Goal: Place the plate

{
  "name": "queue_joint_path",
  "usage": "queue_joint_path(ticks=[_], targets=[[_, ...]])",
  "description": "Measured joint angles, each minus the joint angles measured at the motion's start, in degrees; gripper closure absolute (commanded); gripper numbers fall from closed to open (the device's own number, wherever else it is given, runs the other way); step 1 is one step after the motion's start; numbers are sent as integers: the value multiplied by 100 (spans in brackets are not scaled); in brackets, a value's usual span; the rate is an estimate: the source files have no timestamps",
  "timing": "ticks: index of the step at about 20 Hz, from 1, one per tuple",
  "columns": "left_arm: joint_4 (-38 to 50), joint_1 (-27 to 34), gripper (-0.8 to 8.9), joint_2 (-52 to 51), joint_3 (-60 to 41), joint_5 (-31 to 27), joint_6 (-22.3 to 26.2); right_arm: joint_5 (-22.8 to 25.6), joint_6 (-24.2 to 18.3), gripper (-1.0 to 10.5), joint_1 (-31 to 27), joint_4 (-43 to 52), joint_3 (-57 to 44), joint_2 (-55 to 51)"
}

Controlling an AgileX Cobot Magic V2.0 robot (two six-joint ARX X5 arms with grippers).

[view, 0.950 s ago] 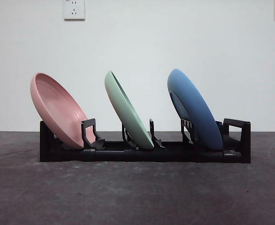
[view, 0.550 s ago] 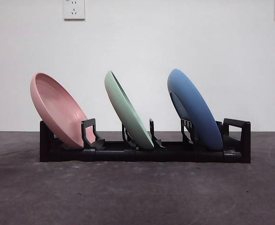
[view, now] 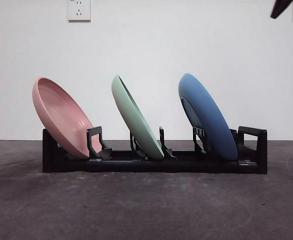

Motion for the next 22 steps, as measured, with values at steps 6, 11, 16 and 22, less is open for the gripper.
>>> queue_joint_path(ticks=[6, 11, 16, 22], targets=[[85, 0, 466, 0, 0, 0, 0, 4, 7, 634, 345, 68, 1246, 1512], [195, 0, 466, 0, 0, 0, -4, 44, -9, 636, 706, 586, 2184, 2577], [317, 0, 466, -7, 0, 0, -4, 271, -4, 680, 1021, 868, 2566, 3322], [315, 0, 466, -9, 0, 0, -4, 516, -9, 700, 1217, 1187, 2590, 3716]])
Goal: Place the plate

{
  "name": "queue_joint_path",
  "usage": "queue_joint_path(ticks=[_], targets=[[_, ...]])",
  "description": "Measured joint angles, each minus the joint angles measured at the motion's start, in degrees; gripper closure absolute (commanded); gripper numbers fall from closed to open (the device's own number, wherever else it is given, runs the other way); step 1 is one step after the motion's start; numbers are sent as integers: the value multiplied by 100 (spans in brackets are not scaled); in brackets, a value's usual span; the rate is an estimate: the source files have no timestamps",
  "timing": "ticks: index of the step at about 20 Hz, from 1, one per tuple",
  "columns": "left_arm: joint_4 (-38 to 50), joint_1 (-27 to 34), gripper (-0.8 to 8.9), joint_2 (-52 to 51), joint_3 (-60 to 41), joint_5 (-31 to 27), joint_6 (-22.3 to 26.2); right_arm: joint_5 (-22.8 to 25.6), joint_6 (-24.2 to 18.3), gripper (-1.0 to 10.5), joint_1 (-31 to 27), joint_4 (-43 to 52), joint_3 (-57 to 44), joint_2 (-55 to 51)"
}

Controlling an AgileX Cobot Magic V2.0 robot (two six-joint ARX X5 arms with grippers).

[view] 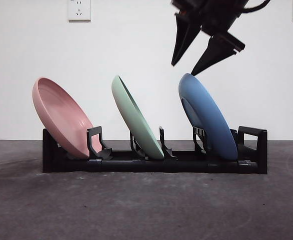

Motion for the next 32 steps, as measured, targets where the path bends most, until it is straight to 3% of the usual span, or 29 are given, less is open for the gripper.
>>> queue_joint_path(ticks=[4, 9, 15, 19, 26, 29, 32], targets=[[0, 0, 466, 0, 0, 0, 0, 146, 0, 763, 20, 17, 0, 175], [0, 0, 466, 0, 0, 0, 0, 162, 0, 931, 20, 87, 0, 177], [0, 0, 466, 0, 0, 0, 0, 81, 83, 931, 20, 0, 44, 177], [0, 0, 466, 0, 0, 0, 0, -299, 142, 932, 17, -195, 278, 48], [0, 0, 466, 0, 0, 0, 2, -472, 94, 931, 50, -761, 922, -1067], [0, 0, 466, 0, 0, 0, 0, -343, -33, 931, 214, -955, 918, -1434], [0, 0, 466, 0, 0, 0, 2, 273, -144, 931, 518, -678, 424, -2194]])
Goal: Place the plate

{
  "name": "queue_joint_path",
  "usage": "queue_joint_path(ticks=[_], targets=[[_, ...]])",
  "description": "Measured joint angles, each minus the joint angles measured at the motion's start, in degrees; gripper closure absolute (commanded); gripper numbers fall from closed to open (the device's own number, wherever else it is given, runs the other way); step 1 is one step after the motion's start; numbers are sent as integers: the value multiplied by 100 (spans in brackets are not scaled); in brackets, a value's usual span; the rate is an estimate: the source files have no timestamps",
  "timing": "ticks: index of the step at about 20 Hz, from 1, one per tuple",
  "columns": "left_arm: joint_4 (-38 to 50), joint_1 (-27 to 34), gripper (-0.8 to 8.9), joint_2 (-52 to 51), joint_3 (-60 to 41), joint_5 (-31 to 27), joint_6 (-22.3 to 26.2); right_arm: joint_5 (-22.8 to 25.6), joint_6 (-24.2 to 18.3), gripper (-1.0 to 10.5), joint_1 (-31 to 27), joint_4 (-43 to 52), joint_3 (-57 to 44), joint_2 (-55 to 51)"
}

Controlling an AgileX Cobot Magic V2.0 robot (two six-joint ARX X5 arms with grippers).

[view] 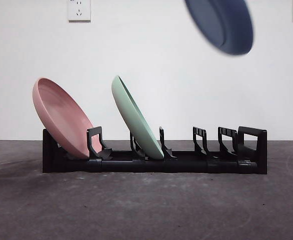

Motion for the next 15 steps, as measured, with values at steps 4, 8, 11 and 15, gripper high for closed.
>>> queue_joint_path(ticks=[4, 8, 11, 15], targets=[[0, 0, 466, 0, 0, 0, -2, 363, -9, 931, 367, 1285, -2092, -1604], [0, 0, 466, 0, 0, 0, -2, 1154, -13, 931, 892, 1519, -3770, -3047], [2, 0, 466, 0, 0, 0, -2, 1652, -15, 931, 1261, 1331, -4529, -3871], [9, 0, 466, 0, 0, 0, -2, 1788, 52, 931, 1808, 531, -5169, -4183]])
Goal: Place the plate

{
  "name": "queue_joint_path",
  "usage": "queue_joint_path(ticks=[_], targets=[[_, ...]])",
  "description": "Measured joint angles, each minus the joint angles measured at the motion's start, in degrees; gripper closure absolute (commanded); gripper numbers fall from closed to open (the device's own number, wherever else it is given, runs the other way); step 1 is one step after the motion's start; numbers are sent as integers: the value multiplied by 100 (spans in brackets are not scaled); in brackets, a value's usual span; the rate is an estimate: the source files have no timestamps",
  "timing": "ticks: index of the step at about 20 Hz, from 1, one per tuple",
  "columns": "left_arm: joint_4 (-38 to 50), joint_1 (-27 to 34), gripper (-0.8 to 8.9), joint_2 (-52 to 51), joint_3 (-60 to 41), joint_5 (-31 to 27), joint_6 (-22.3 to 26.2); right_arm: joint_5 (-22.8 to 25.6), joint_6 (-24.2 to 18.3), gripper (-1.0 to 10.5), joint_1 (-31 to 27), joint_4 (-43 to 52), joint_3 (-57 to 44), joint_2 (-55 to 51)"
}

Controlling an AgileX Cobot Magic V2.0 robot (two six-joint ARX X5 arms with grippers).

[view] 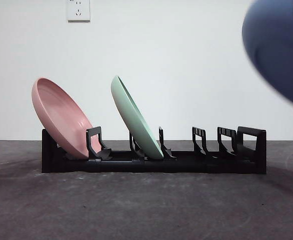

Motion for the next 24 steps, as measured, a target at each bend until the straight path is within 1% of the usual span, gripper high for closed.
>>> queue_joint_path(ticks=[2, 5, 11, 13, 16, 20, 22, 24], targets=[[-2, 0, 466, 0, 0, 0, 2, 85, 63, 931, 313, -31, -232, 142], [2, 0, 466, 0, 0, 0, 0, 503, 111, 931, 841, 57, -267, 588], [2, 0, 466, 0, 0, 0, 2, 990, 35, 932, 2146, 1043, -267, 1934], [2, 0, 466, 0, 0, 0, 2, 1064, -114, 931, 2476, 1381, -267, 2439], [2, 0, 466, 0, 0, 0, 2, 1064, -393, 931, 2708, 1794, -264, 3123], [2, 0, 466, 0, 0, 0, 2, 1086, -968, 931, 2728, 2190, -170, 3895], [2, 0, 466, 0, 0, 0, 2, 1196, -1355, 931, 2726, 2448, -138, 4179], [2, 0, 466, 0, 0, 0, 4, 1196, -1738, 931, 2726, 2680, -131, 4406]])
